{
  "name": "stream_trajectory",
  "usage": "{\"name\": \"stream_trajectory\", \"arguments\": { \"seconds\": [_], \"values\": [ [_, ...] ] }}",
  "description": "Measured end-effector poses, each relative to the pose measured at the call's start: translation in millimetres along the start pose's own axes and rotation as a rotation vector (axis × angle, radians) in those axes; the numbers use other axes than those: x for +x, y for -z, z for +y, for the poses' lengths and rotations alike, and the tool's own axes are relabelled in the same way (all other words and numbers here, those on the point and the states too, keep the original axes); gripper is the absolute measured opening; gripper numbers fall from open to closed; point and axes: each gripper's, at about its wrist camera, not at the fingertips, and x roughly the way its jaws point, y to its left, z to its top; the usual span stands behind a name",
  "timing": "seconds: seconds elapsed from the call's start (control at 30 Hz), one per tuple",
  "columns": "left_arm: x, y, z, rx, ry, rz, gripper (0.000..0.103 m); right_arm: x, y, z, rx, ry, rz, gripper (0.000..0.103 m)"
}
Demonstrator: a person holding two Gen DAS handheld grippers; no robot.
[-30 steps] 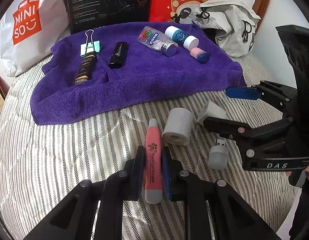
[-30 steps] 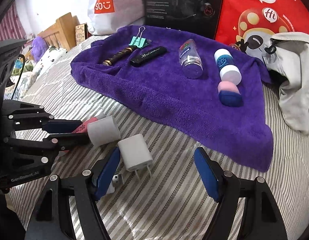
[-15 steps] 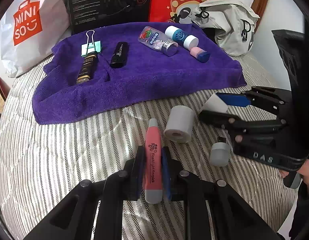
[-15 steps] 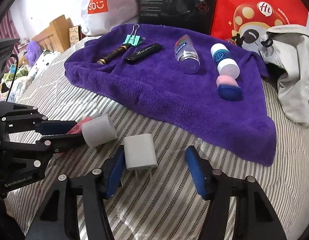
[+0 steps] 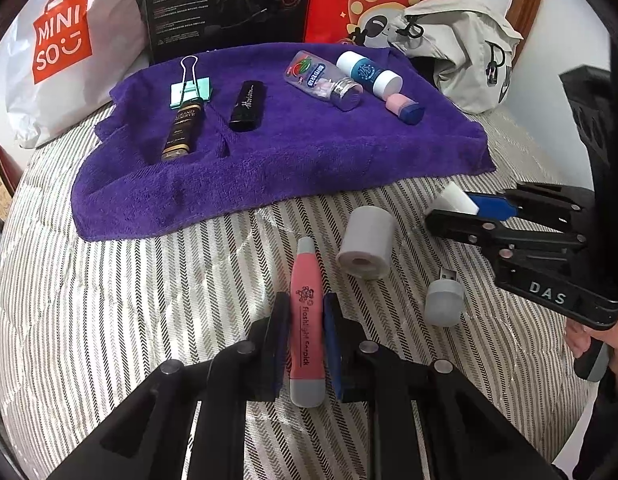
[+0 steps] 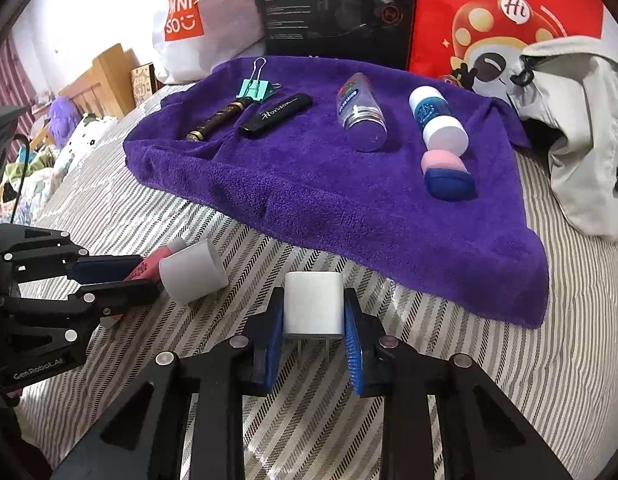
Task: Organize rigid objects
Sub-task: 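Place pink tube on towel with left tool while right tool places white charger there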
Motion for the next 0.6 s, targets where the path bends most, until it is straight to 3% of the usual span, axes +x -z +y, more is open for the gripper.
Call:
{"name": "stream_trajectory", "arguments": {
  "seconds": [0.2, 0.6],
  "values": [
    [-4.1, -0.9, 0.4, 0.001, -0.031, 0.004, 0.017, -9.6, 6.8, -7.6, 0.031, -0.004, 0.005, 0.027],
    [-37.7, -17.4, 1.5, 0.015, -0.077, -0.068, 0.017, -34.2, 16.0, -28.2, 0.095, -0.030, -0.017, 0.027]
  ]
}}
